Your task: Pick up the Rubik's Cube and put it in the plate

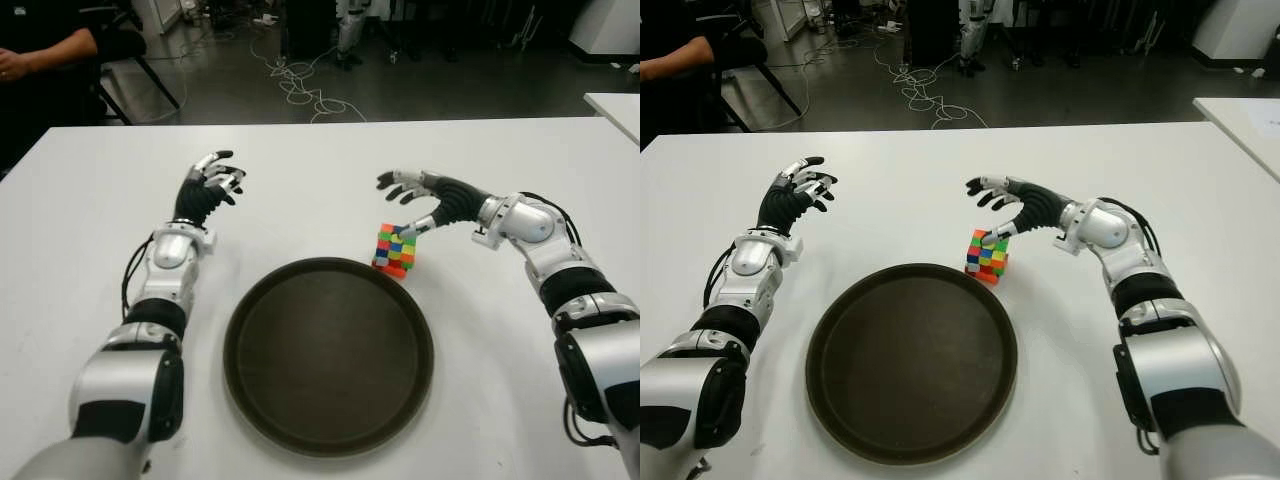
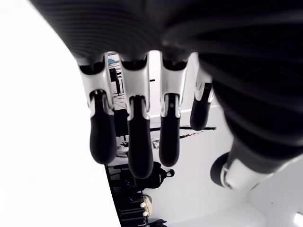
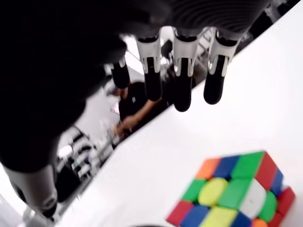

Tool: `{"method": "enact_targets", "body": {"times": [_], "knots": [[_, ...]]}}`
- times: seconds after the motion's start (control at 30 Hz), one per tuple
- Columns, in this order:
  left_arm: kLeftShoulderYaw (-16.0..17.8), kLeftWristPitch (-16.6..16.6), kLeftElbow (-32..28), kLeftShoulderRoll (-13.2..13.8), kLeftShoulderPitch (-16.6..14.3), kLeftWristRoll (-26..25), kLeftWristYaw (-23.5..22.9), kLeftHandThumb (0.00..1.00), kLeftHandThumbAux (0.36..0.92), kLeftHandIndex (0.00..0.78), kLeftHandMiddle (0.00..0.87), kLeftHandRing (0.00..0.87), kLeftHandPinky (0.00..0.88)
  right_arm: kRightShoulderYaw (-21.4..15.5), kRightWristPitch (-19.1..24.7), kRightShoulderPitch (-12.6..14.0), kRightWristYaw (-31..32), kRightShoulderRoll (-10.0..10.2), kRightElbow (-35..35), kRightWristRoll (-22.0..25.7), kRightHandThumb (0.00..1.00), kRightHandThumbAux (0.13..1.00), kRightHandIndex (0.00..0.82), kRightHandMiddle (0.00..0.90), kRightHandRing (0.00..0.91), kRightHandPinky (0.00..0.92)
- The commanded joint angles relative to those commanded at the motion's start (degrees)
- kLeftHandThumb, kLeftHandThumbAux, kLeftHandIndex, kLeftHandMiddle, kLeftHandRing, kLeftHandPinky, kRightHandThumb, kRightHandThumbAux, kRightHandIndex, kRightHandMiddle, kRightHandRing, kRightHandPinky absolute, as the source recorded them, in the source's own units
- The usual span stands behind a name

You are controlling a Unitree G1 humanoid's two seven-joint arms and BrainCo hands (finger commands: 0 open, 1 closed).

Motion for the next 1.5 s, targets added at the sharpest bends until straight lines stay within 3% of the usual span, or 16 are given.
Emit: {"method": "enact_targets", "body": {"times": [0.63, 0.83, 1.17, 1.5], "knots": [[0.41, -0.64, -0.07, -0.26, 0.15, -0.42, -0.34, 0.329, 0.664, 0.233, 0.434, 0.514, 0.570, 3.00, 0.38, -0.61, -2.69, -1.26, -0.99, -3.37, 0.000, 0.659, 0.090, 0.163, 0.171, 0.192], [0.39, -0.63, -0.05, -0.15, 0.13, -0.34, -0.38, 0.323, 0.649, 0.215, 0.404, 0.495, 0.565, 3.73, 0.03, -0.72, -3.60, -1.24, -1.07, -3.93, 0.000, 0.664, 0.091, 0.165, 0.171, 0.185], [0.19, -0.41, -0.05, -0.04, 0.15, -0.11, -0.37, 0.327, 0.645, 0.227, 0.400, 0.489, 0.557, 7.85, 0.48, -1.08, -9.09, -1.17, -2.12, -9.72, 0.000, 0.657, 0.088, 0.149, 0.149, 0.152], [0.19, -0.27, -0.15, -0.04, 0.09, -0.14, -0.52, 0.322, 0.647, 0.225, 0.397, 0.486, 0.549, 11.97, 1.74, -1.44, -13.88, -0.92, -2.58, -15.04, 0.000, 0.663, 0.090, 0.153, 0.184, 0.235]]}}
